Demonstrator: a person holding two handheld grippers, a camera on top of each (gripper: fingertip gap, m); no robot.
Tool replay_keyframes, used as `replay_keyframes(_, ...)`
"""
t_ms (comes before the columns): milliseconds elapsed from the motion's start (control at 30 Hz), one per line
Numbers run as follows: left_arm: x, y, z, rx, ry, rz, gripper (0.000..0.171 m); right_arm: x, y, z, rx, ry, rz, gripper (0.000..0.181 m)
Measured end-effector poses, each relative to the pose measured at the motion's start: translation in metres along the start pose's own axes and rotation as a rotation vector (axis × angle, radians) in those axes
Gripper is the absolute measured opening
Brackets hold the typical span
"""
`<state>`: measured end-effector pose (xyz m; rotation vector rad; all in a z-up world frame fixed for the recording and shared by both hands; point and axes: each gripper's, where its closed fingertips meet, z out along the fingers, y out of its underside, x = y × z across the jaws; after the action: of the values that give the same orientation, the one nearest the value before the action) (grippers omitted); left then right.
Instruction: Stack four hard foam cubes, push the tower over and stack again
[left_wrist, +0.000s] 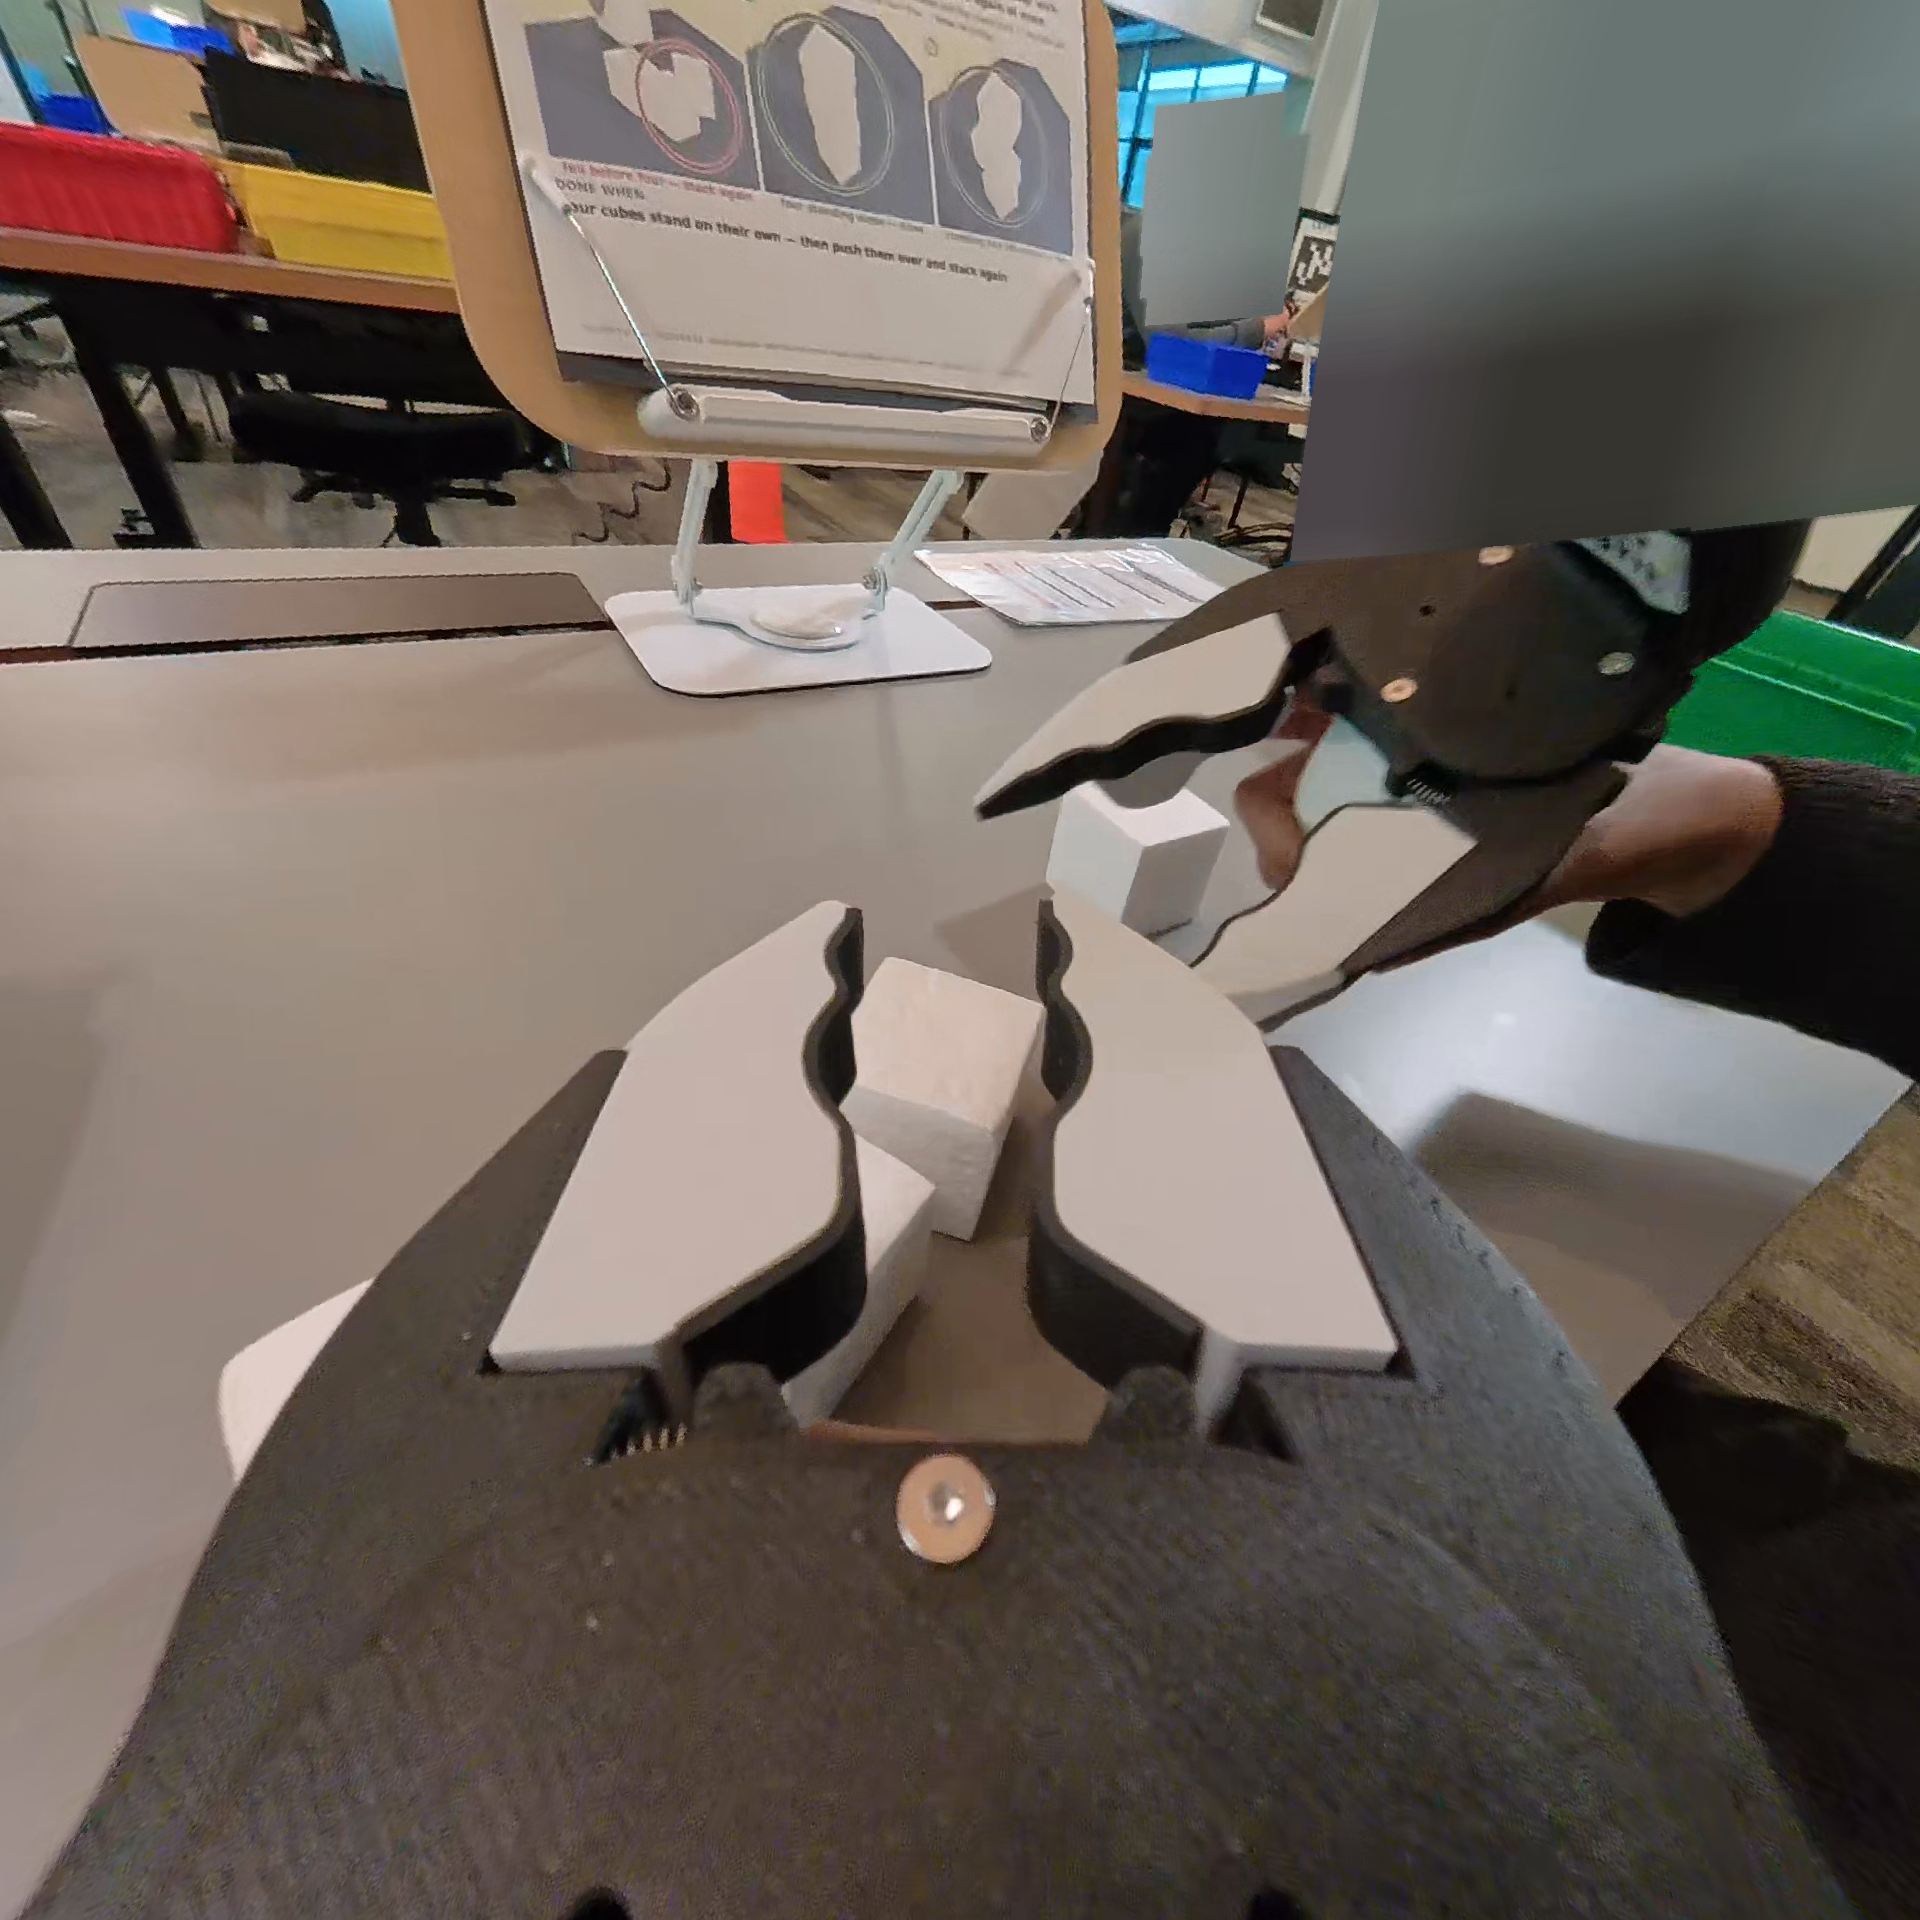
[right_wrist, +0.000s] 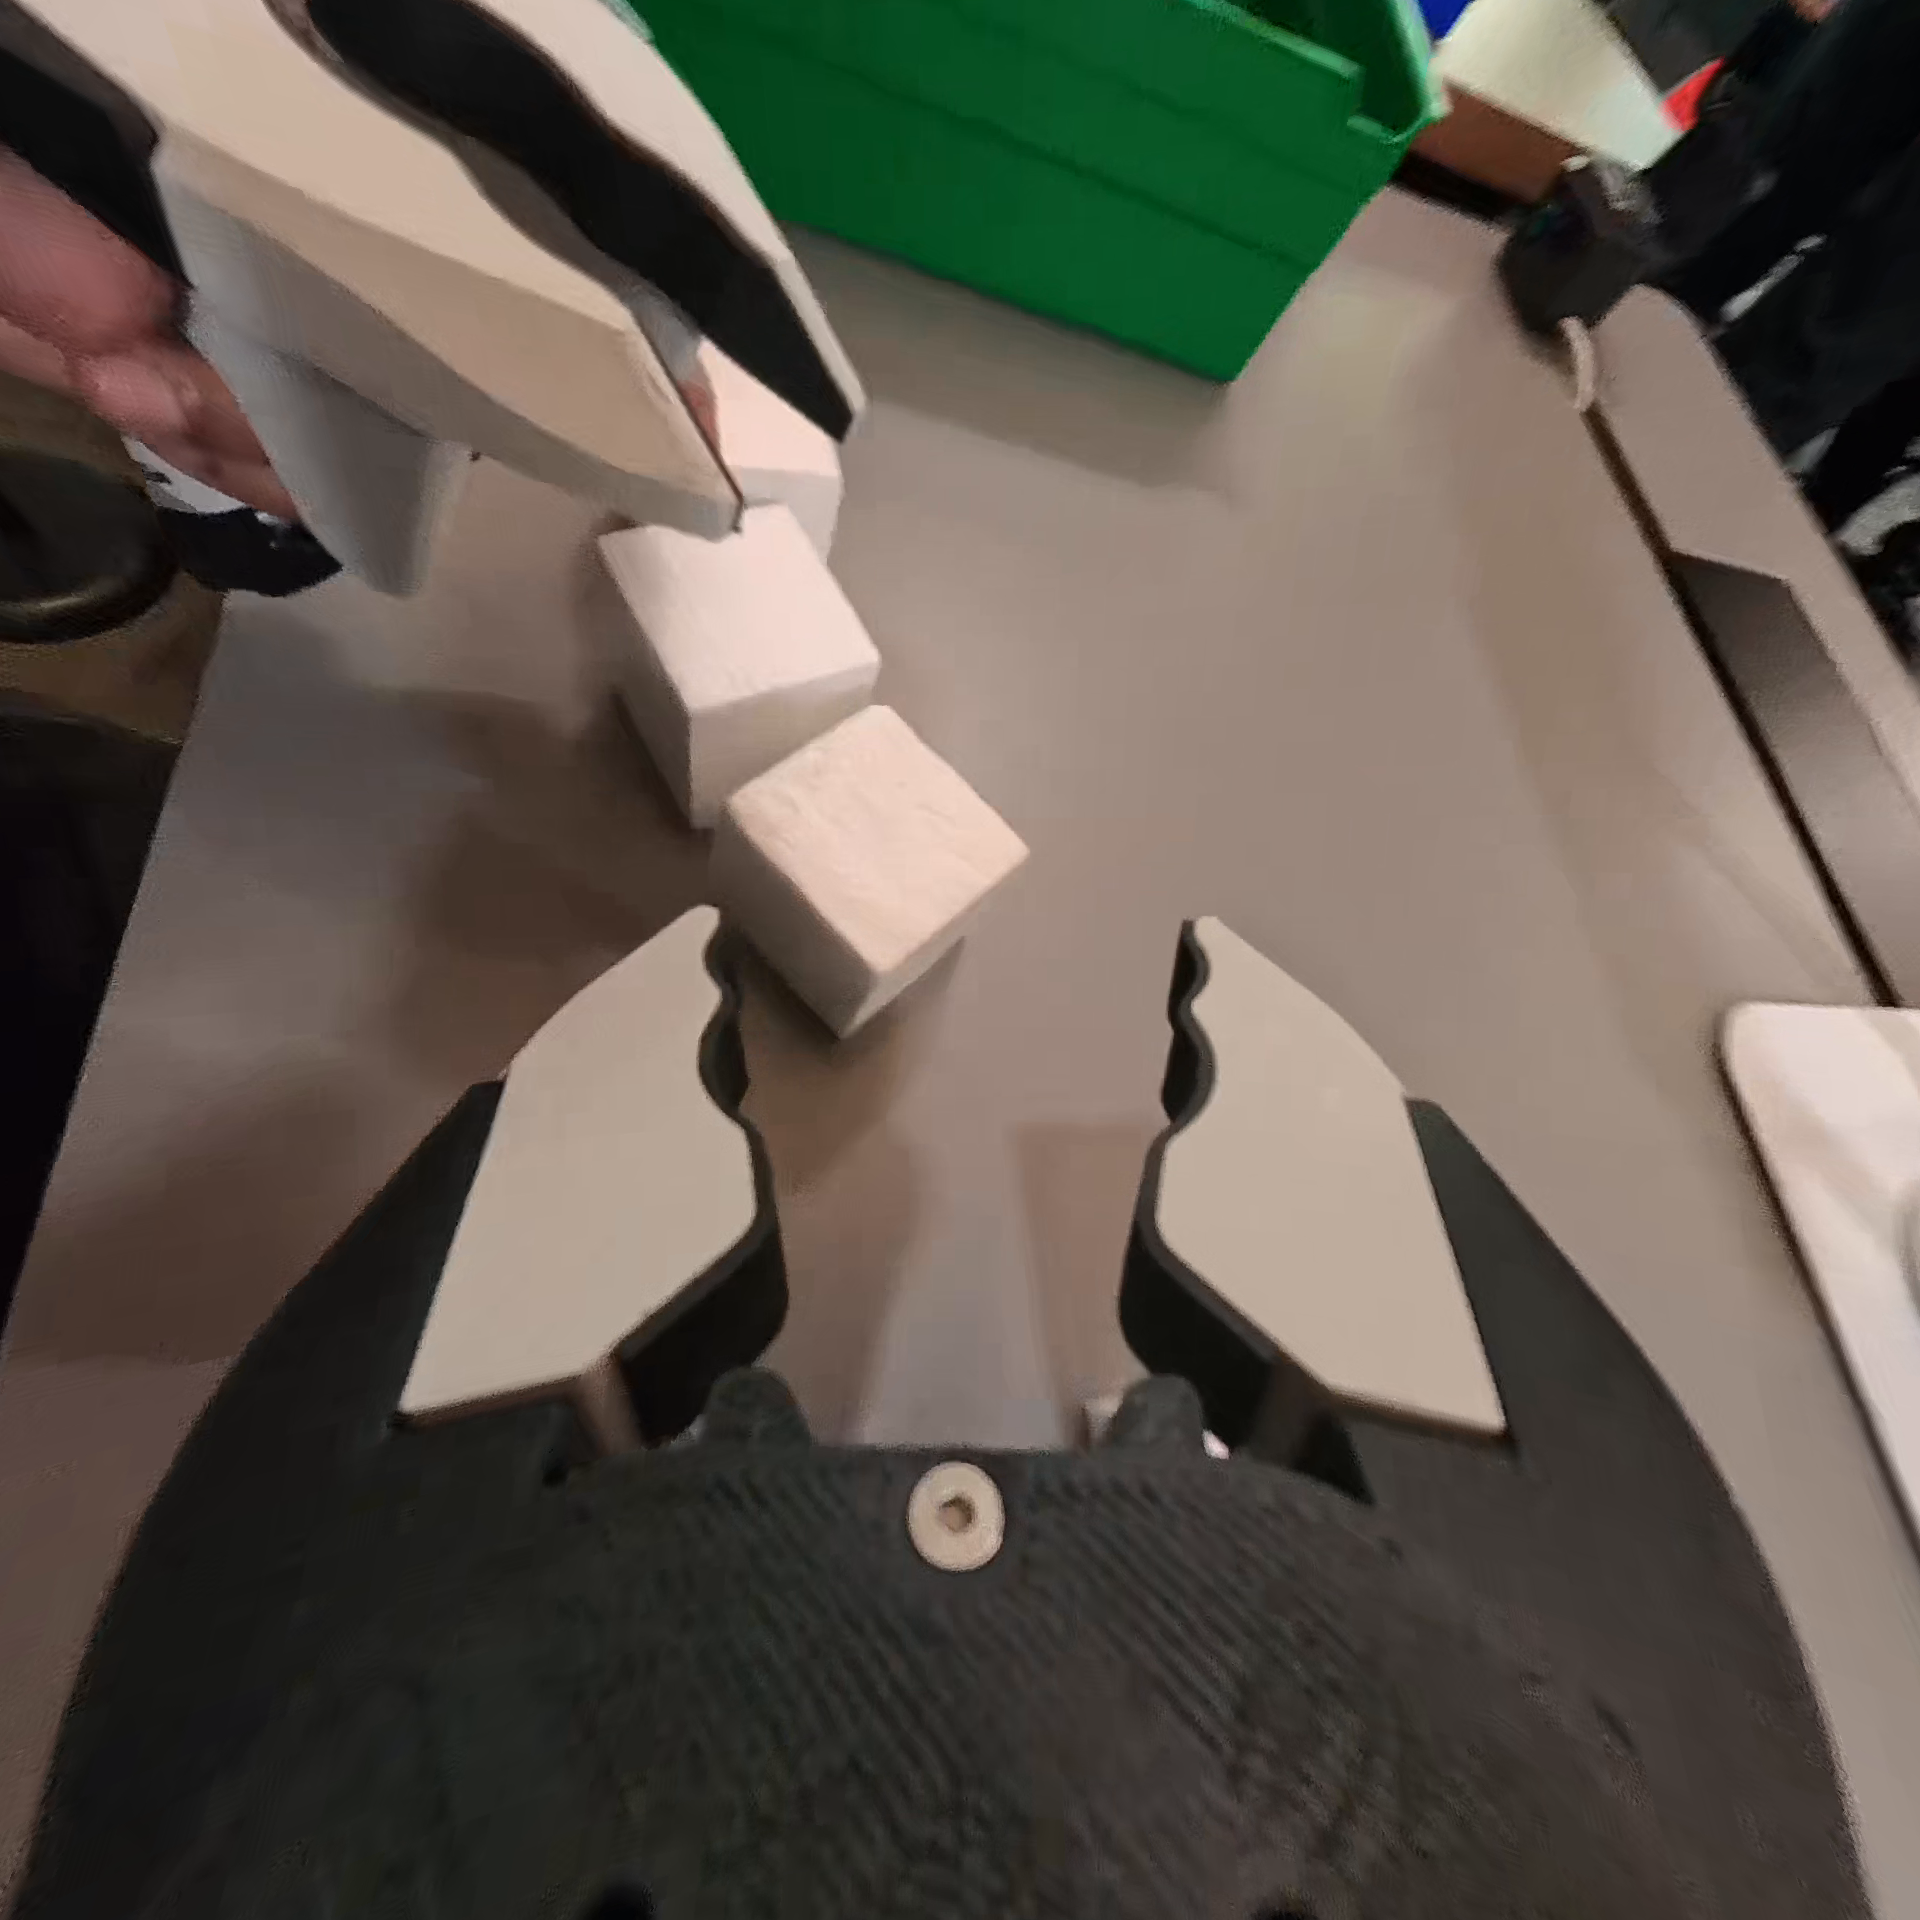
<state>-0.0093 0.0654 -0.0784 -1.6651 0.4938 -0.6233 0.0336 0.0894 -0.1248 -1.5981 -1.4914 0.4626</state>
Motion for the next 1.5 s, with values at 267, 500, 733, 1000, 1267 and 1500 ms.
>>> replay_keyframes(267,0.004,-0.002,-0.002,0.003,0.017,0.007,0.032,-0.017,0.006,0.036,-0.095,-0.085,0.013,0.066)
replay_keyframes(500,0.004,0.003,0.0,-0.016,0.008,0.03,0.032,-0.009,0.03,-0.017,-0.142,0.019,0.097,0.065)
replay_keyframes(733,0.005,0.012,0.004,-0.044,0.014,0.031,0.032,0.008,0.083,-0.091,-0.26,0.402,0.229,0.066)
replay_keyframes(1000,0.005,0.017,0.008,-0.061,-0.005,0.084,0.031,-0.006,0.089,-0.092,-0.212,0.314,0.297,0.087)
replay_keyframes(1267,0.009,0.022,0.01,-0.078,0.01,0.076,0.031,-0.023,0.096,-0.093,-0.113,0.11,0.462,0.069)
replay_keyframes(1500,0.009,0.029,0.011,-0.123,0.023,0.063,0.033,-0.037,0.055,-0.095,0.037,-0.031,0.508,0.068)
